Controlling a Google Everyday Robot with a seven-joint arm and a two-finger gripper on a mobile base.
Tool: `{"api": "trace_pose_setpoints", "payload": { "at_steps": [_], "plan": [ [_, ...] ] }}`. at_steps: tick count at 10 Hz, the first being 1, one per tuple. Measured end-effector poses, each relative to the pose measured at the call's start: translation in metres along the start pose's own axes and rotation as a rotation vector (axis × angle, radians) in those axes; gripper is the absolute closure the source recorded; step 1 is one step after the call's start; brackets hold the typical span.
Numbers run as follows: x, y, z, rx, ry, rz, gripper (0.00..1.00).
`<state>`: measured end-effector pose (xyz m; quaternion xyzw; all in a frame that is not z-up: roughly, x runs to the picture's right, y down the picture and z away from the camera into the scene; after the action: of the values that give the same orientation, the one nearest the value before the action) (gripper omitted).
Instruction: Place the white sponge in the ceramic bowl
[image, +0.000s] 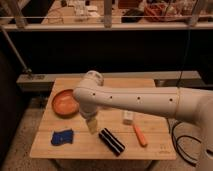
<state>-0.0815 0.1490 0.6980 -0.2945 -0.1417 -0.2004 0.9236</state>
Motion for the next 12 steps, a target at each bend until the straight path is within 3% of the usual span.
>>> {"api": "trace_pose_setpoints", "payload": {
  "at_steps": [4,12],
  "plan": [
    [-0.026,-0.013,0.015,-0.014,-0.020,-0.042,0.20],
    [-0.051,-0.022,0.046,-0.050,-0.046,-0.090,0.20]
  ]
}}
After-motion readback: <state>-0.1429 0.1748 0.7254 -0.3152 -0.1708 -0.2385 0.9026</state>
